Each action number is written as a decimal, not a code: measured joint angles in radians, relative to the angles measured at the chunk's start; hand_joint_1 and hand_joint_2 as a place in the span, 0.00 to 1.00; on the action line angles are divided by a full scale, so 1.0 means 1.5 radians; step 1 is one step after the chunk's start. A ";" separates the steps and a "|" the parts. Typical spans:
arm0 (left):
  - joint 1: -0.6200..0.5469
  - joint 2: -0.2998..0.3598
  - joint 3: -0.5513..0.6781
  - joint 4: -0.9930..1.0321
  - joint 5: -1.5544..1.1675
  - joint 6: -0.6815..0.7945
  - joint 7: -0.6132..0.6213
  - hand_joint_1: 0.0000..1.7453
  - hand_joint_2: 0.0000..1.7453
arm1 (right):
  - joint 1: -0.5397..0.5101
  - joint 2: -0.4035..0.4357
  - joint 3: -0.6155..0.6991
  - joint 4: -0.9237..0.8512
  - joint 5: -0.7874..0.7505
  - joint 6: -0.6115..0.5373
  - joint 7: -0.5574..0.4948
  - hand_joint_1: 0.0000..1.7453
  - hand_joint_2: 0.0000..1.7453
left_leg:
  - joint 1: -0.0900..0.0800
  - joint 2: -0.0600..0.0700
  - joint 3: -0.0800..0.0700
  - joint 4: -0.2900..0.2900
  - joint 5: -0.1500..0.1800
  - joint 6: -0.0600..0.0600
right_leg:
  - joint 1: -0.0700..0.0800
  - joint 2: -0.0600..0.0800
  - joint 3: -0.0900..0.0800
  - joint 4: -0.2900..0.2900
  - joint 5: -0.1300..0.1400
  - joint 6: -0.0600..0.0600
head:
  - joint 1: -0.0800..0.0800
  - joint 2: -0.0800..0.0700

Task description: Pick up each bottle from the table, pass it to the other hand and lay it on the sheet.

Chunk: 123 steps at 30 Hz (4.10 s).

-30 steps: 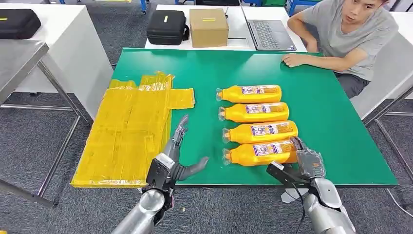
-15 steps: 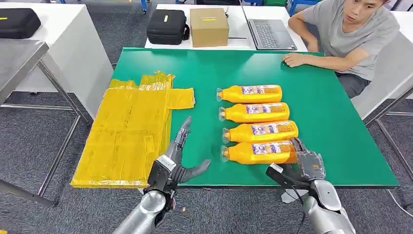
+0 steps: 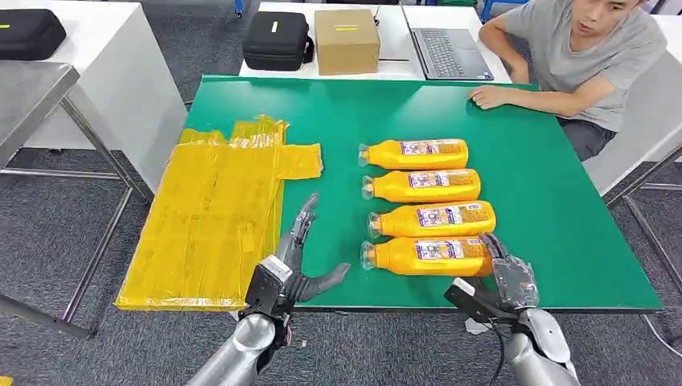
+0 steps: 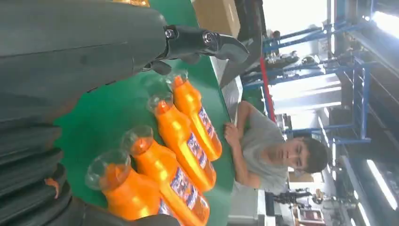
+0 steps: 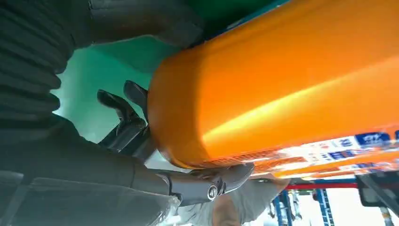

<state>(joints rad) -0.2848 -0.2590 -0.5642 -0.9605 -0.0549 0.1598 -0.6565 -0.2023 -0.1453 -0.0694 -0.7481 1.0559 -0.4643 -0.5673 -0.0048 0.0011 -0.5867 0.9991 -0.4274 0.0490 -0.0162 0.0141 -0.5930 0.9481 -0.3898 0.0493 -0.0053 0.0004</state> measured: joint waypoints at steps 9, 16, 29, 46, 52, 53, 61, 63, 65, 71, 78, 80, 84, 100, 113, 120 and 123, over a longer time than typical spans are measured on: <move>-0.011 -0.002 -0.011 0.012 0.011 0.003 -0.006 0.00 1.00 | 0.026 0.017 -0.011 -0.018 -0.063 -0.014 -0.058 1.00 1.00 | 0.000 0.000 -0.002 0.000 0.000 -0.001 | 0.000 0.000 -0.002 0.000 0.000 0.000 | 0.000 0.000; -0.021 -0.004 -0.013 0.022 0.018 0.013 -0.009 0.00 1.00 | 0.033 0.031 -0.023 -0.022 -0.101 -0.029 -0.078 1.00 1.00 | 0.000 -0.001 -0.004 0.000 0.000 -0.001 | 0.000 -0.001 -0.003 0.000 0.000 0.000 | 0.000 0.000; -0.023 -0.004 -0.024 0.024 0.028 0.014 -0.005 0.00 1.00 | 0.044 0.034 -0.040 -0.027 -0.100 -0.071 -0.064 1.00 1.00 | 0.000 -0.003 -0.005 0.000 0.000 -0.001 | -0.001 -0.002 -0.003 0.000 -0.001 0.001 | 0.000 0.000; -0.021 -0.003 -0.033 0.024 0.026 0.024 -0.007 0.00 1.00 | 0.080 0.042 -0.108 -0.137 0.240 -0.157 0.099 0.00 1.00 | -0.001 -0.004 -0.006 0.000 0.000 0.000 | -0.001 -0.004 -0.003 0.000 -0.001 0.002 | 0.000 0.000; -0.020 -0.003 -0.033 0.024 0.027 0.023 -0.009 0.00 1.00 | 0.080 0.042 -0.120 -0.154 0.264 -0.157 0.116 0.00 1.00 | -0.001 -0.004 -0.006 0.000 0.000 0.000 | -0.001 -0.004 -0.004 0.000 -0.001 0.002 | 0.000 0.000; -0.020 -0.003 -0.033 0.024 0.027 0.023 -0.009 0.00 1.00 | 0.080 0.042 -0.121 -0.155 0.264 -0.157 0.117 0.00 1.00 | -0.001 -0.004 -0.006 0.000 0.000 0.000 | -0.001 -0.004 -0.004 0.000 -0.001 0.002 | 0.000 0.000; -0.020 -0.002 -0.033 0.024 0.027 0.023 -0.010 0.00 1.00 | 0.081 0.042 -0.125 -0.162 0.265 -0.157 0.118 0.00 1.00 | -0.001 -0.004 -0.006 0.000 0.000 0.000 | -0.001 -0.004 -0.004 0.000 -0.001 0.002 | 0.000 0.000; -0.020 -0.002 -0.033 0.024 0.026 0.023 -0.010 0.00 1.00 | 0.083 0.042 -0.126 -0.168 0.270 -0.157 0.124 0.00 1.00 | -0.001 -0.004 -0.006 0.000 0.000 0.000 | -0.001 -0.004 -0.004 0.000 -0.001 0.002 | 0.000 0.000; -0.019 -0.002 -0.033 0.024 0.025 0.024 -0.010 0.00 1.00 | 0.084 0.042 -0.127 -0.176 0.266 -0.157 0.125 0.00 1.00 | -0.001 -0.004 -0.006 0.000 0.000 0.000 | -0.001 -0.004 -0.004 0.000 -0.001 0.002 | 0.000 0.000; -0.016 -0.001 -0.033 0.024 0.024 0.027 -0.015 0.00 1.00 | 0.083 0.046 -0.127 -0.179 0.250 -0.157 0.111 0.00 1.00 | 0.000 -0.004 -0.007 0.000 0.000 0.000 | -0.001 -0.004 -0.004 0.000 -0.001 0.002 | 0.000 0.000; -0.014 -0.001 -0.033 0.024 0.024 0.030 -0.018 0.00 1.00 | 0.067 0.080 -0.127 -0.161 0.112 -0.157 -0.012 0.00 1.00 | 0.000 -0.004 -0.007 0.000 0.000 -0.001 | -0.001 -0.004 -0.004 0.000 -0.001 0.002 | 0.000 0.000; -0.015 -0.001 -0.033 0.024 0.024 0.030 -0.019 0.00 1.00 | 0.063 0.091 -0.127 -0.152 0.096 -0.157 -0.036 0.00 1.00 | 0.000 -0.004 -0.007 0.000 0.000 0.000 | -0.001 -0.004 -0.004 0.001 -0.001 0.002 | 0.000 0.000; -0.017 -0.002 -0.033 0.024 0.026 0.030 -0.019 0.00 1.00 | 0.047 0.114 -0.130 -0.120 0.065 -0.157 -0.069 0.00 1.00 | 0.000 -0.004 -0.007 0.000 0.000 0.000 | -0.001 -0.004 -0.004 0.001 -0.001 0.002 | 0.000 0.000; -0.027 -0.003 -0.039 0.031 0.037 0.021 -0.019 0.00 1.00 | 0.005 0.132 -0.125 -0.017 0.068 -0.157 -0.038 0.00 1.00 | 0.000 -0.004 -0.006 0.000 0.000 0.000 | -0.001 -0.004 -0.004 0.000 -0.001 0.002 | 0.000 0.000; -0.038 -0.006 -0.045 0.040 0.040 0.013 -0.016 0.00 1.00 | -0.029 0.106 -0.036 0.041 0.130 -0.156 0.072 0.00 1.00 | 0.000 0.000 0.003 0.000 -0.002 -0.001 | -0.001 -0.001 -0.001 -0.001 -0.003 0.001 | 0.000 0.000; -0.038 -0.006 -0.048 0.044 0.040 0.016 -0.016 0.00 1.00 | -0.013 0.104 0.027 0.002 0.181 -0.157 0.097 0.00 1.00 | 0.000 0.001 0.003 0.000 0.002 -0.001 | 0.000 0.000 0.002 -0.001 0.002 -0.001 | 0.000 0.000; -0.037 -0.006 -0.048 0.047 0.042 0.015 -0.018 0.00 1.00 | -0.008 0.104 0.049 -0.011 0.183 -0.157 0.096 0.00 1.00 | 0.001 0.001 0.002 0.000 0.002 -0.002 | 0.001 0.000 0.001 -0.001 0.002 -0.001 | 0.000 0.000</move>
<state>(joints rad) -0.3409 -0.2682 -0.6367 -0.8904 0.0088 0.1827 -0.6828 -0.2141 0.0107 0.0046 -0.7649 1.3298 -0.6992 -0.4231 -0.0034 0.0027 -0.5837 0.9988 -0.4251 0.0467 -0.0144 0.0141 -0.5909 0.9469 -0.3864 0.0482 -0.0053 0.0004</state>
